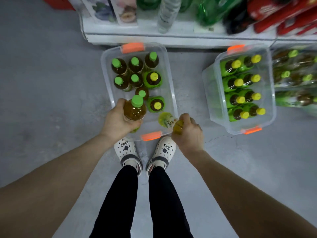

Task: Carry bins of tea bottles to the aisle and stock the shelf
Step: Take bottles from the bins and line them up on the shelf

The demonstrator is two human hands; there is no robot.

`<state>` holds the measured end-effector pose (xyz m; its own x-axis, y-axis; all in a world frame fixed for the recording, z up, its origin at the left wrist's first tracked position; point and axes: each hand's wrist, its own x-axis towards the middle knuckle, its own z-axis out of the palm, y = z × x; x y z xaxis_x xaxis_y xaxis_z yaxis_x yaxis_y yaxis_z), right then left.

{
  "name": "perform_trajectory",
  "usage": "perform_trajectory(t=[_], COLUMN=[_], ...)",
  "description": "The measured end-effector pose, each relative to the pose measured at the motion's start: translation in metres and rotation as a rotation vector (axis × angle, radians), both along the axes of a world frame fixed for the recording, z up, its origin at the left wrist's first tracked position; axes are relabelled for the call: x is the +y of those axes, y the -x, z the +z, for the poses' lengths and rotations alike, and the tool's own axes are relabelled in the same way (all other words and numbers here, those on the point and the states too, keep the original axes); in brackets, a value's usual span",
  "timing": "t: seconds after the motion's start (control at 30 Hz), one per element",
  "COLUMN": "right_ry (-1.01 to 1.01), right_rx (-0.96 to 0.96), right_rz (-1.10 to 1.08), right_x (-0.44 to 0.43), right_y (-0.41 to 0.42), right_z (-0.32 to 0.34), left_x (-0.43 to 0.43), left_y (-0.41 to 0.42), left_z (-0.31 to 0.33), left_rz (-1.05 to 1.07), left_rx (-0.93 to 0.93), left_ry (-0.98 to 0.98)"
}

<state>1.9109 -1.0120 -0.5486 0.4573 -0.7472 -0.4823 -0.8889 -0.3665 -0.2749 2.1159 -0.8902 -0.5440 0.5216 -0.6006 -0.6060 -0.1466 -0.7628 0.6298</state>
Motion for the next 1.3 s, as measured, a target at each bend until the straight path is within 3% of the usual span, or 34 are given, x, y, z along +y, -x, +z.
perform_trajectory(t=[0.4, 0.67, 1.0, 1.3], right_ry=[0.069, 0.044, 0.137, 0.185], right_rx=[-0.405, -0.778, -1.226, -1.582], right_rz=[-0.273, -0.354, -0.070, 0.058], right_x=[-0.050, -0.088, -0.154, -0.163], right_y=[0.004, -0.016, -0.035, -0.075], right_z=[0.263, 0.440, 0.670, 0.848], left_x=[-0.019, -0.058, -0.112, -0.117], left_y=[-0.025, -0.048, -0.070, -0.080], left_z=[0.241, 0.408, 0.632, 0.807], left_rz=[0.024, 0.011, -0.098, 0.036], left_rx=[-0.063, -0.112, -0.306, -0.341], left_ry=[0.156, 0.401, 0.734, 1.070])
